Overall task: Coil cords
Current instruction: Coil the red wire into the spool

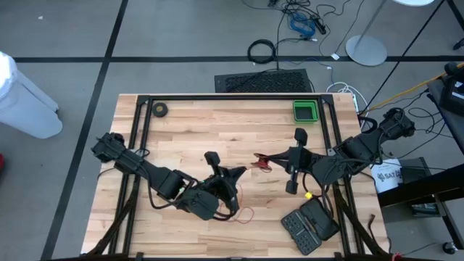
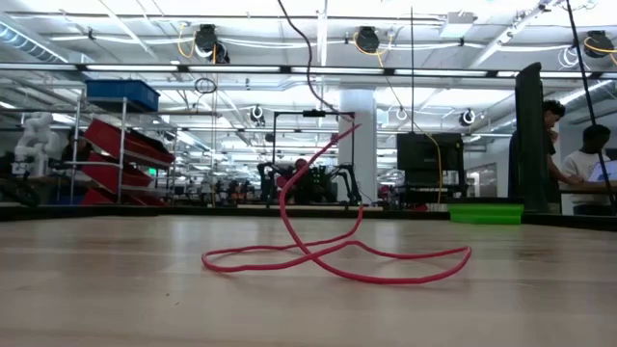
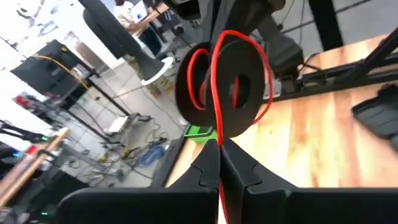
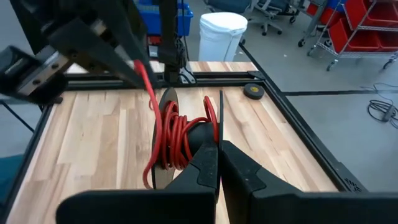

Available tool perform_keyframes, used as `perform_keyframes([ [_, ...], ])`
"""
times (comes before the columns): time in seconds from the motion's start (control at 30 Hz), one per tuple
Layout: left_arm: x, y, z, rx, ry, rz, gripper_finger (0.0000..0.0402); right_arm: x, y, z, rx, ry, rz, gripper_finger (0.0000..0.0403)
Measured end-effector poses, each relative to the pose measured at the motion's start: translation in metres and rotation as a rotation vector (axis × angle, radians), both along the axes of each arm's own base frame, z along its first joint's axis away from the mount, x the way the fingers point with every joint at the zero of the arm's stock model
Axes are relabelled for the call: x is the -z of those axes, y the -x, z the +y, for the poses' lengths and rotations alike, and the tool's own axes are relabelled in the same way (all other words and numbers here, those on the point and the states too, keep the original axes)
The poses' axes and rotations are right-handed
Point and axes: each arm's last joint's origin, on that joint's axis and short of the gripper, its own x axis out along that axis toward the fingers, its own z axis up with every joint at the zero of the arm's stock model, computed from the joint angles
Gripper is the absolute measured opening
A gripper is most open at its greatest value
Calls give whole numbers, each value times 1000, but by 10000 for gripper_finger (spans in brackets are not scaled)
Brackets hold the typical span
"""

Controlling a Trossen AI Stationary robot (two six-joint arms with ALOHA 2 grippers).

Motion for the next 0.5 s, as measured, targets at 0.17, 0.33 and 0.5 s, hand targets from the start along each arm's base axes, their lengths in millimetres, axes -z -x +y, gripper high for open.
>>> perform_keyframes([
  [0.17, 2, -2, -3, 47, 55, -7, 1, -1, -1, -1, 9, -5, -17, 0],
  [0.33, 2, -7, -4, 96, 105, -30, 1, -3, -2, -1, 42, 7, -40, 0],
  [0.5, 4, -20, -4, 155, 99, -59, 1, -2, -6, 1, 37, 22, -38, 0],
])
